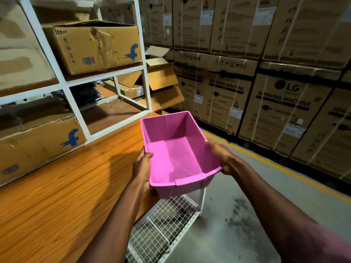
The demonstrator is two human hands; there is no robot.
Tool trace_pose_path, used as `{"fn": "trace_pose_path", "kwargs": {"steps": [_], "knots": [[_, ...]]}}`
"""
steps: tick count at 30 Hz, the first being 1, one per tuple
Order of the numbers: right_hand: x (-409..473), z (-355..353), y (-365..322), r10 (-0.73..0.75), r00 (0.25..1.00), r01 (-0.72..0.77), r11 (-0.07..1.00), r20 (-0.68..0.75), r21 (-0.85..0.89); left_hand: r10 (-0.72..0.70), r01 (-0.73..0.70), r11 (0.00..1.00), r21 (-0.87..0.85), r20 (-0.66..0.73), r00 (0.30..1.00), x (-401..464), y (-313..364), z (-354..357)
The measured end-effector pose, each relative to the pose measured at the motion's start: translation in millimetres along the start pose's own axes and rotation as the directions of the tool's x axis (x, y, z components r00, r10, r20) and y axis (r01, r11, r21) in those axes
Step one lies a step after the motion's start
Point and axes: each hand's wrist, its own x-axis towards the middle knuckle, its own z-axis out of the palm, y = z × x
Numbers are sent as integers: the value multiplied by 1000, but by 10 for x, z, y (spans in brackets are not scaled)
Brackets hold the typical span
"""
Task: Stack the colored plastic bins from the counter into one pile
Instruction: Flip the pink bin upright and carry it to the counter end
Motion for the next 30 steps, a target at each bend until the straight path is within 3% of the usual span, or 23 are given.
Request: {"fn": "trace_pose_path", "kwargs": {"steps": [20, 30], "knots": [[2449, 216, -789, 55, 962, -36, 996, 267, -77, -15, -52, 970, -235, -275, 961, 1680, 168, 804], [3399, 464, -1047, 65, 911, -4, 989, 408, -148, -31, -56, 973, -225, -368, 929, 2296, 268, 1026]]}}
